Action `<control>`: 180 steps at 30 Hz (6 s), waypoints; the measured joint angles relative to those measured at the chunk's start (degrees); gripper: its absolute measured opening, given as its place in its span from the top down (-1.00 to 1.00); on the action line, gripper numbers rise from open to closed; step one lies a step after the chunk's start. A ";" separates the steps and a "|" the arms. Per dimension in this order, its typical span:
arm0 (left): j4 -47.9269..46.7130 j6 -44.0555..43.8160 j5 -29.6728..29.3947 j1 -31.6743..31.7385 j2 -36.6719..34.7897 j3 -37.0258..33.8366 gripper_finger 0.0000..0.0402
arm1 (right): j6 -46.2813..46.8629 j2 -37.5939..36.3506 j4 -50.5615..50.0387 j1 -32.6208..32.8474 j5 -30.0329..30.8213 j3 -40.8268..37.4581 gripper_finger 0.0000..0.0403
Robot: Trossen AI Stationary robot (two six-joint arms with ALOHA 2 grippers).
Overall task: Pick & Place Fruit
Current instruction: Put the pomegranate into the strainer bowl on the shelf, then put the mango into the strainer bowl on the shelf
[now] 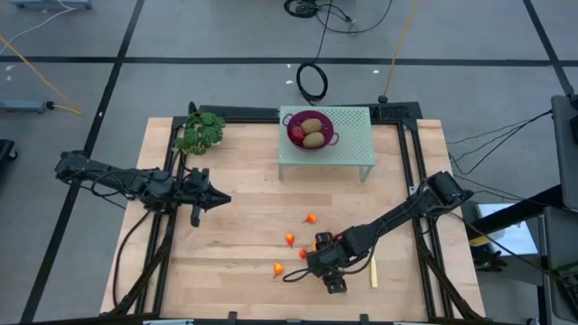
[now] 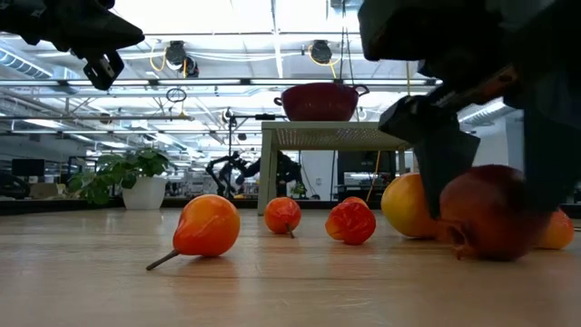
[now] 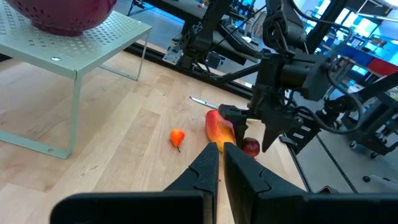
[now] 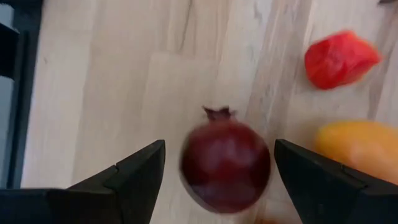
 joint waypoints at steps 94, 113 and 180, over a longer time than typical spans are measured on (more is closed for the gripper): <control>0.46 0.58 -0.68 0.00 0.01 0.00 0.88 | -7.29 -27.26 11.82 -15.95 30.15 0.00 -0.03; 7.21 3.96 -6.49 0.04 -0.01 0.00 0.88 | -22.76 -31.49 13.07 -37.46 29.72 0.00 -0.03; 7.21 5.01 -10.49 0.04 0.07 -0.02 0.88 | -23.76 -29.34 9.56 -50.95 16.36 0.02 -0.49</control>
